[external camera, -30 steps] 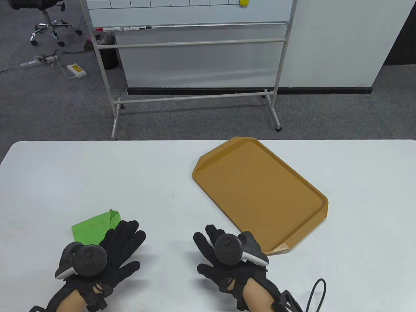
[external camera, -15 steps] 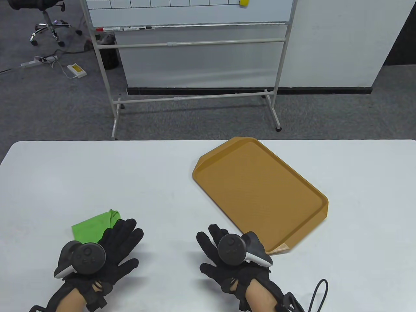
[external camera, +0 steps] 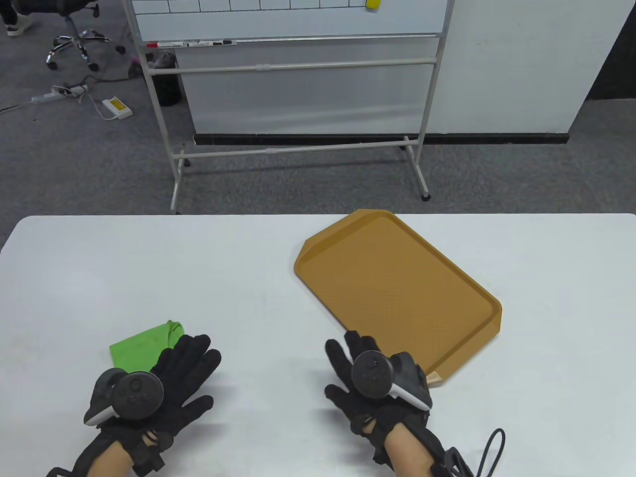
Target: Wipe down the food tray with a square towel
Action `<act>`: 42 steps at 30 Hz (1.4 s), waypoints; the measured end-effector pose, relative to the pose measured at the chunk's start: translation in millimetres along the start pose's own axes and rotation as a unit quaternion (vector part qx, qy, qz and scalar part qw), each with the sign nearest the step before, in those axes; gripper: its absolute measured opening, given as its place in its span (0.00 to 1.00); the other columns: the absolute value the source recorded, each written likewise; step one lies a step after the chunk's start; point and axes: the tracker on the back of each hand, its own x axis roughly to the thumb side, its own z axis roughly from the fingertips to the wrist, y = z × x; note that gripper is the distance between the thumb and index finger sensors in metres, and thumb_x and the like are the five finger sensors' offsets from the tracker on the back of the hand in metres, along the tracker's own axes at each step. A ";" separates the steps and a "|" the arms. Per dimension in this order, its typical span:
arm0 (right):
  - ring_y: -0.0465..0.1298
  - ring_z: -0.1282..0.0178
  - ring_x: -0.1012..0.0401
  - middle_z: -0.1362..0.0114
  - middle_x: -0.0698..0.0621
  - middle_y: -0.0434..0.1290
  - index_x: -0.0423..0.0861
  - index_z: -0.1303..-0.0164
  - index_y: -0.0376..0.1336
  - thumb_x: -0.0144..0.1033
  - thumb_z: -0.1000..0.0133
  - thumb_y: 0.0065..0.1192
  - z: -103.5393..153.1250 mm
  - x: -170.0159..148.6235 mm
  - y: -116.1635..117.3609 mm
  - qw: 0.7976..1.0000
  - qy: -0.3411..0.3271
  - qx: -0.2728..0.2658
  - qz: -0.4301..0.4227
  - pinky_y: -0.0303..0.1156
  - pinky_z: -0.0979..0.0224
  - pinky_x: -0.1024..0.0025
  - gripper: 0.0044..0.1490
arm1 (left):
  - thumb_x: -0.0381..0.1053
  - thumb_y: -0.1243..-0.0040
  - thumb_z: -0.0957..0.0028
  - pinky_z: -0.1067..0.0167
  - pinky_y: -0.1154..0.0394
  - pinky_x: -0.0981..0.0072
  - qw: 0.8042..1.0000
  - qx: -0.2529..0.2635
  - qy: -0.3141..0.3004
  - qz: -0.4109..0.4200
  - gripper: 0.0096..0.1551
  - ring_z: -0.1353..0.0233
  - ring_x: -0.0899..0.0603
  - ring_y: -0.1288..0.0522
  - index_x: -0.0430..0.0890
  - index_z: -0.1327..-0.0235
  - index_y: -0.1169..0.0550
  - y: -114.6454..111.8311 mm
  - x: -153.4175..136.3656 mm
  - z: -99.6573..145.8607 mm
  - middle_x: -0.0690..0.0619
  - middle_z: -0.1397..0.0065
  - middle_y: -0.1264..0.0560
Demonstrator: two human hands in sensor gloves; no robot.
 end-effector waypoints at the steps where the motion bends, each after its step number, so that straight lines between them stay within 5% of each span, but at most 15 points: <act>1: 0.37 0.13 0.38 0.11 0.42 0.36 0.59 0.17 0.38 0.61 0.45 0.57 0.6 -10.3 -4.1 0.999 0.033 -0.021 0.004 0.47 0.23 0.29 0.52 | 0.66 0.47 0.45 0.27 0.63 0.38 1.000 0.000 0.000 0.000 0.45 0.18 0.37 0.67 0.59 0.19 0.52 0.0 0.2 0.0 0.52 0.14 0.65; 6: 0.37 0.15 0.37 0.13 0.39 0.33 0.58 0.17 0.39 0.60 0.46 0.59 8.7 -78.3 -22.6 0.971 0.223 -0.087 -0.004 0.47 0.23 0.30 0.52 | 0.66 0.47 0.45 0.27 0.63 0.38 1.000 -0.001 0.000 0.003 0.45 0.18 0.37 0.67 0.59 0.19 0.52 -0.3 1.5 -1.3 0.52 0.14 0.65; 7: 0.37 0.16 0.36 0.14 0.38 0.32 0.58 0.17 0.39 0.60 0.46 0.59 13.7 -101.0 -23.8 0.952 0.290 -0.086 -0.038 0.47 0.24 0.31 0.52 | 0.66 0.47 0.45 0.27 0.63 0.38 1.000 -0.002 -0.001 0.003 0.45 0.18 0.37 0.67 0.59 0.19 0.52 -1.0 2.6 -2.1 0.52 0.14 0.65; 15: 0.37 0.18 0.36 0.16 0.35 0.26 0.62 0.19 0.35 0.61 0.46 0.60 20.9 -167.6 -7.1 0.897 0.420 -0.050 -0.132 0.47 0.24 0.34 0.54 | 0.66 0.48 0.45 0.27 0.63 0.38 1.000 -0.012 -0.010 0.000 0.45 0.18 0.36 0.67 0.59 0.19 0.52 -6.5 9.1 -6.8 0.52 0.14 0.65; 27: 0.43 0.19 0.39 0.12 0.39 0.45 0.61 0.17 0.46 0.55 0.45 0.63 1.2 -162.2 -0.5 0.898 0.402 -0.082 -0.162 0.41 0.24 0.36 0.48 | 0.66 0.47 0.45 0.27 0.63 0.38 1.000 -0.023 0.000 -0.003 0.45 0.18 0.36 0.67 0.59 0.19 0.52 -8.4 7.5 -10.0 0.52 0.14 0.65; 30: 0.59 0.28 0.45 0.15 0.34 0.49 0.55 0.18 0.45 0.54 0.48 0.69 -2.7 -156.8 -3.2 0.900 0.406 -0.097 -0.126 0.58 0.30 0.51 0.53 | 0.66 0.47 0.45 0.27 0.63 0.37 1.000 -0.022 0.001 -0.001 0.45 0.18 0.36 0.67 0.59 0.19 0.52 -8.1 7.1 -9.9 0.52 0.14 0.65; 32: 0.76 0.46 0.57 0.21 0.30 0.54 0.45 0.21 0.37 0.49 0.50 0.73 -4.2 -159.1 -3.5 0.895 0.399 -0.127 -0.151 0.76 0.49 0.65 0.61 | 0.66 0.47 0.45 0.27 0.63 0.38 1.000 -0.022 0.001 -0.002 0.45 0.18 0.36 0.67 0.59 0.19 0.52 -8.1 7.2 -9.8 0.52 0.14 0.65; 34: 0.78 0.51 0.56 0.24 0.29 0.55 0.38 0.26 0.31 0.42 0.51 0.75 -4.4 -162.5 -0.8 0.876 0.401 -0.136 -0.232 0.77 0.53 0.64 0.66 | 0.66 0.47 0.45 0.27 0.63 0.37 1.000 -0.022 0.001 -0.005 0.45 0.18 0.36 0.67 0.59 0.19 0.52 -7.6 7.1 -9.4 0.52 0.14 0.65; 42: 0.78 0.50 0.53 0.23 0.30 0.55 0.39 0.24 0.40 0.36 0.52 0.75 8.8 -159.4 -26.2 0.900 0.370 -0.117 -0.199 0.76 0.51 0.59 0.58 | 0.66 0.47 0.45 0.27 0.63 0.37 1.000 -0.014 0.007 -0.005 0.45 0.18 0.36 0.67 0.59 0.19 0.52 -2.5 2.7 -5.5 0.52 0.14 0.65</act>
